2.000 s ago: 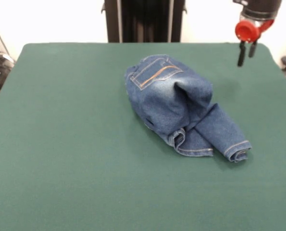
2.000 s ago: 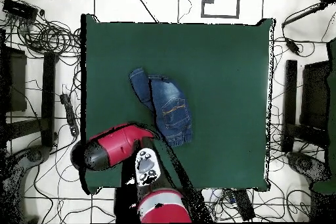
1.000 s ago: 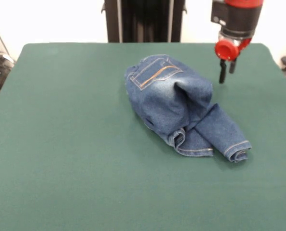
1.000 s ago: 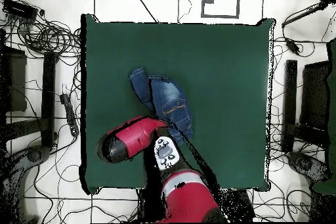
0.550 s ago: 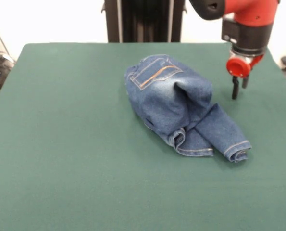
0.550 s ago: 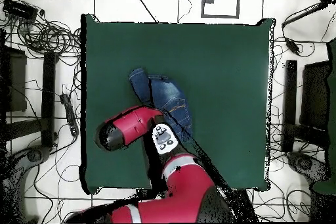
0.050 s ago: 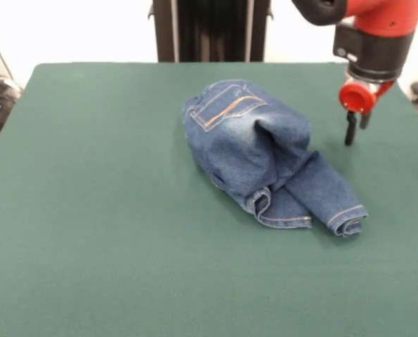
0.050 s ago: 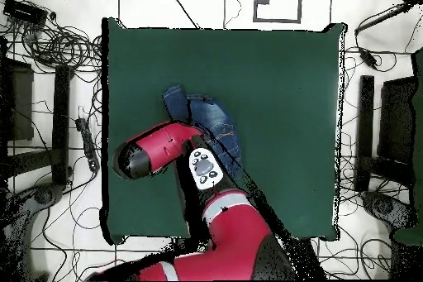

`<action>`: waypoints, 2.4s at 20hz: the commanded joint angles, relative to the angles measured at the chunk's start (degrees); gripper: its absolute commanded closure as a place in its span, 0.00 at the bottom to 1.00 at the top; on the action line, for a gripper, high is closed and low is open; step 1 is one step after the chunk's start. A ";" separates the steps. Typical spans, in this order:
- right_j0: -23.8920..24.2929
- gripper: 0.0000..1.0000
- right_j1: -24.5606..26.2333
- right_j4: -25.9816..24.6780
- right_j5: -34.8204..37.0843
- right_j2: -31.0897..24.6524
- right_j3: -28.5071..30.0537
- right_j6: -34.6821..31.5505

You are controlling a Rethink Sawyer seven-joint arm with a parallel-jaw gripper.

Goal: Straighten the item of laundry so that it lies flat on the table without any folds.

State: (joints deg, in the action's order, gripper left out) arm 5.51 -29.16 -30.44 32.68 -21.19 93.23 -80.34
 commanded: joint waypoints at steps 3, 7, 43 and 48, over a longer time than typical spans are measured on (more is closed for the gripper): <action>1.00 0.00 -2.92 1.71 10.82 -6.14 -4.80 7.75; 2.06 0.00 -4.29 1.63 13.19 -7.18 -5.44 8.09; 19.20 0.00 4.87 -11.05 4.57 -13.09 -1.90 14.36; 20.13 0.00 3.99 -13.29 0.77 -12.76 3.15 9.80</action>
State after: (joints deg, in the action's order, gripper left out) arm 26.29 -25.74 -40.14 34.40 -29.63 85.79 -80.34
